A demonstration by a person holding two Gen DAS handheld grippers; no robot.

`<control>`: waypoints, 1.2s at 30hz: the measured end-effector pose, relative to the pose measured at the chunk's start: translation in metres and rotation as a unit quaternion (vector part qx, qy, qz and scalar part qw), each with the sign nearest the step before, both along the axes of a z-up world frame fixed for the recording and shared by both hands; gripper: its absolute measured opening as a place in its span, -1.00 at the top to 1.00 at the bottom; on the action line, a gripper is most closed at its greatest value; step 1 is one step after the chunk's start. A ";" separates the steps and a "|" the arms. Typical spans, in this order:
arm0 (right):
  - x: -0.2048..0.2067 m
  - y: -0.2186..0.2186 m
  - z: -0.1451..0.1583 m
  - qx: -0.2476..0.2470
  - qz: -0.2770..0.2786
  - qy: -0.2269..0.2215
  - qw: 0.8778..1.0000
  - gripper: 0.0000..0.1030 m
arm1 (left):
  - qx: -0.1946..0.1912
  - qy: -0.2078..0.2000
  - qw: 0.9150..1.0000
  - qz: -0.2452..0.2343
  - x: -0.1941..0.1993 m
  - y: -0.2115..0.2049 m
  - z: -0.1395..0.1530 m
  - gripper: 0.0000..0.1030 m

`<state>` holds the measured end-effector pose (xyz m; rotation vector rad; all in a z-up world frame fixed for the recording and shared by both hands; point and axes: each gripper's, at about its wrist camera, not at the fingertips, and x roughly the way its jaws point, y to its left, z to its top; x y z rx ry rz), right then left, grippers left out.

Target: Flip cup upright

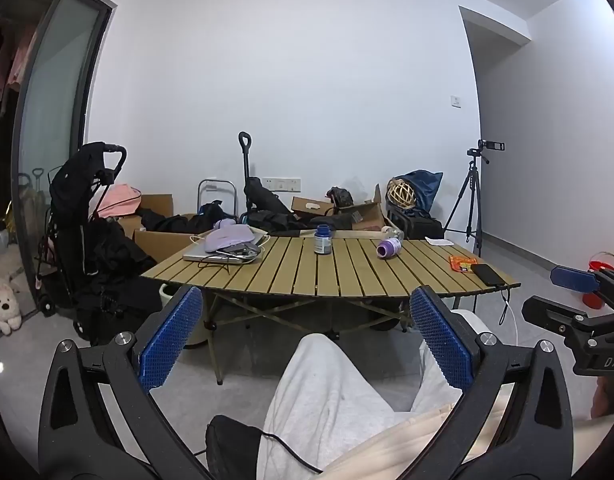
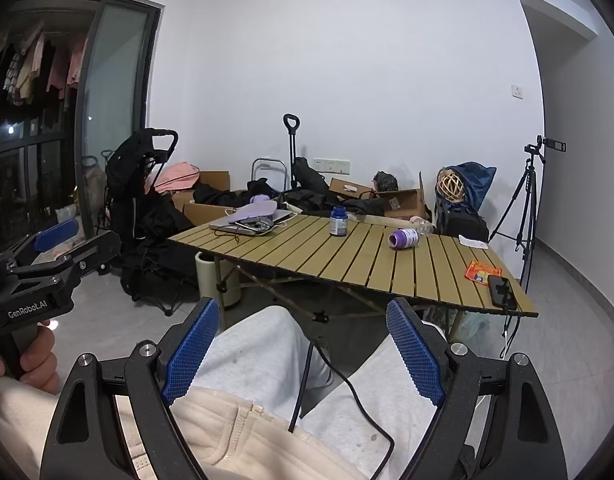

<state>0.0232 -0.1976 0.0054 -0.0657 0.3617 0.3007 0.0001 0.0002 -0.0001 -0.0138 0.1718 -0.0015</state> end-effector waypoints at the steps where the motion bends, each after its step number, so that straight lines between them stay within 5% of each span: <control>1: 0.000 0.000 0.000 0.002 0.000 0.000 1.000 -0.74 | 0.001 0.000 1.000 -0.001 0.000 0.000 0.000 -1.00; 36: 0.000 0.000 0.000 -0.001 0.000 0.000 1.000 -0.74 | 0.003 0.002 1.000 -0.001 0.004 -0.001 0.000 -1.00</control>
